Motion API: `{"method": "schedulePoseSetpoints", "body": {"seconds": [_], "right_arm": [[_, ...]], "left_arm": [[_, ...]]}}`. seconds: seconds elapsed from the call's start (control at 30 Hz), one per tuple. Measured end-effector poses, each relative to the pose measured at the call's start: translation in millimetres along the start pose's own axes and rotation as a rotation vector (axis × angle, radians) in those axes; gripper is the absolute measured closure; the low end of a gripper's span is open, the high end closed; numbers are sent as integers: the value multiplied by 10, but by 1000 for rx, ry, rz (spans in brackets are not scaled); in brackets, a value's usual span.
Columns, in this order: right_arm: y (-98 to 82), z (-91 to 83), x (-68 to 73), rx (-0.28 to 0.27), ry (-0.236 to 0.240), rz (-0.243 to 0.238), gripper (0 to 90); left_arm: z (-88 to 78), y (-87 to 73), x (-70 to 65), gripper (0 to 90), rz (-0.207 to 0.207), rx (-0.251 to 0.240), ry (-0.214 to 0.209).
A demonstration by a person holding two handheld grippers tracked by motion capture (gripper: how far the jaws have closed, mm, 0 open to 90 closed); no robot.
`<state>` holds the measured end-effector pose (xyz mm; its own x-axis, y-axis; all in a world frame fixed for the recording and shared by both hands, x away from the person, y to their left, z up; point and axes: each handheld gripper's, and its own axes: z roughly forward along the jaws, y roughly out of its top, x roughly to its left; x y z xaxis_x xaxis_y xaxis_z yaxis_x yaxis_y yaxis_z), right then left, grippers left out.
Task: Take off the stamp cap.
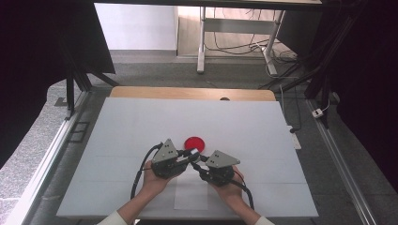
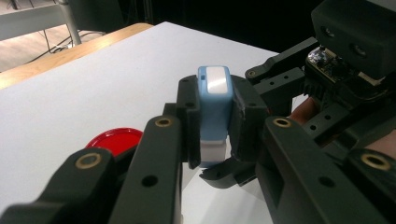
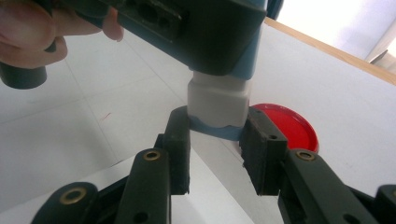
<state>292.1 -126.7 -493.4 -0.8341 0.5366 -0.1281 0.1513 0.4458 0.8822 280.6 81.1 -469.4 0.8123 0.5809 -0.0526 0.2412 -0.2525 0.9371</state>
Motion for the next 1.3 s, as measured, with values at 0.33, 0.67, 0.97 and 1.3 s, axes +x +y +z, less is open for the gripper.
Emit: {"method": "schedulePoseSetpoints", "body": {"seconds": [0.33,0.67,0.97,1.3], "right_arm": [[-28,-9,16,-46,1,84,643],[-6,-19,1,-14,2,-6,644],[-17,-24,18,-44,-7,49,644],[-25,-26,45,-49,-20,85,645]], "left_arm": [[-14,1,0,757,-10,-15,-1],[-14,-2,-2,757,-7,-12,-4],[-24,-2,-2,757,-18,-26,-3],[-22,-8,-21,757,-11,-32,6]]}}
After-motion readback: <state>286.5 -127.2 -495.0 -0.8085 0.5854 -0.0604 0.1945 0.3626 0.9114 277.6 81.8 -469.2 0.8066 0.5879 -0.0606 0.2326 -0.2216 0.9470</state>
